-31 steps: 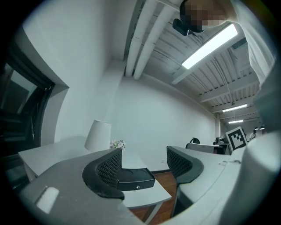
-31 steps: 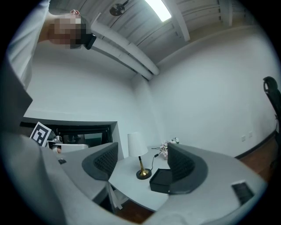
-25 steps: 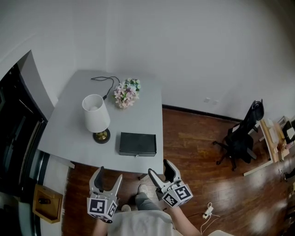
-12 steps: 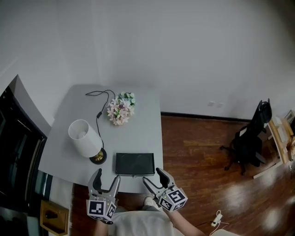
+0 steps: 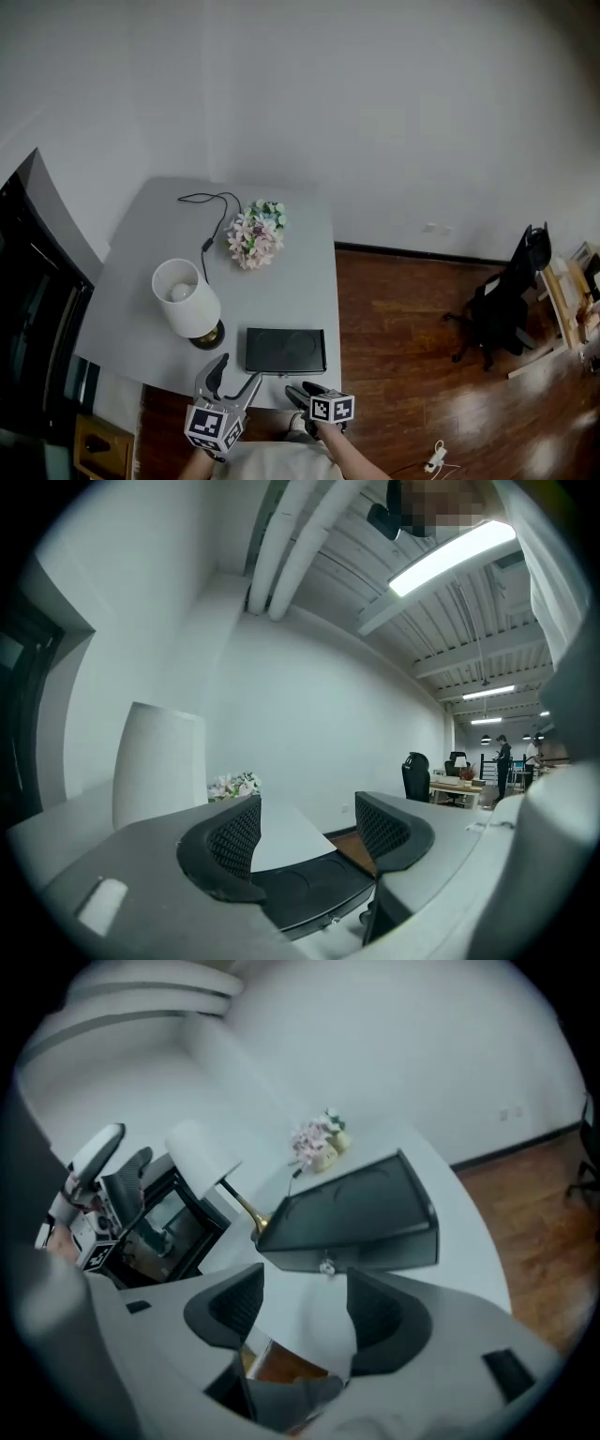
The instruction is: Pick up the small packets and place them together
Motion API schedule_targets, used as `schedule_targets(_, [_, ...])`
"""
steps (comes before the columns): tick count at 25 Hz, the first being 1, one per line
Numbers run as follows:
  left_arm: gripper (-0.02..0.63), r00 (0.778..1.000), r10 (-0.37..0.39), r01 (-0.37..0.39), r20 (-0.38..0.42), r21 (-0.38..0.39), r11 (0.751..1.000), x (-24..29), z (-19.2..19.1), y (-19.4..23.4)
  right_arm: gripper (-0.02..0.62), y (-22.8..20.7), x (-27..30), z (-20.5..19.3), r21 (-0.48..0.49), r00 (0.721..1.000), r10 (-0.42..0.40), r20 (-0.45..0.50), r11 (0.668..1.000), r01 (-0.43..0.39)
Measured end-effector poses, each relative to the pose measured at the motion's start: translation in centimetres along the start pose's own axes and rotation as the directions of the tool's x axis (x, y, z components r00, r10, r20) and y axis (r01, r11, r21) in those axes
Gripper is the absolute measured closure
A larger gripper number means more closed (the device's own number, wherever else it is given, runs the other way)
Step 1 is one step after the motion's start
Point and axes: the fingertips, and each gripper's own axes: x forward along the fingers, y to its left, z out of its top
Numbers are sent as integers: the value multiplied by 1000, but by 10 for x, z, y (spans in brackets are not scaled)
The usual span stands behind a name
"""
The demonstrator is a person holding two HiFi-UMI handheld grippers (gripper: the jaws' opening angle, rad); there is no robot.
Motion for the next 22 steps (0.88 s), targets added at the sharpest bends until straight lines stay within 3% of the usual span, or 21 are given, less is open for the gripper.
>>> schedule_targets(5, [284,1000,27,-27,5,-28,999,-8,-1,13,371,-27,44,-32,155,990,-12,-138,987,34])
schedule_targets(7, [284,999,44,-43,8,-40,998,-10,-1,19,376,-31,55,-27,185,989,-6,-149,982,34])
schedule_targets(8, [284,999,50,-50,8,-46,998,-11,-2,22,439,-31,59,-23,195,990,-2,-144,980,31])
schedule_targets(9, [284,998,56,-56,5,-51,997,-13,-4,23,442,-31,61,-18,202,990,-4,-138,979,32])
schedule_targets(16, [285,995,96,-98,-26,-74,992,-26,-18,29,477,-31,66,-8,161,984,-13,-177,986,42])
schedule_targets(17, [285,995,99,-101,-29,-81,992,-27,-20,29,532,-28,65,-8,154,984,-11,-178,987,39])
schedule_targets(22, [285,995,97,-100,-32,-106,989,-23,-26,26,534,-16,50,-37,93,968,-11,-252,995,35])
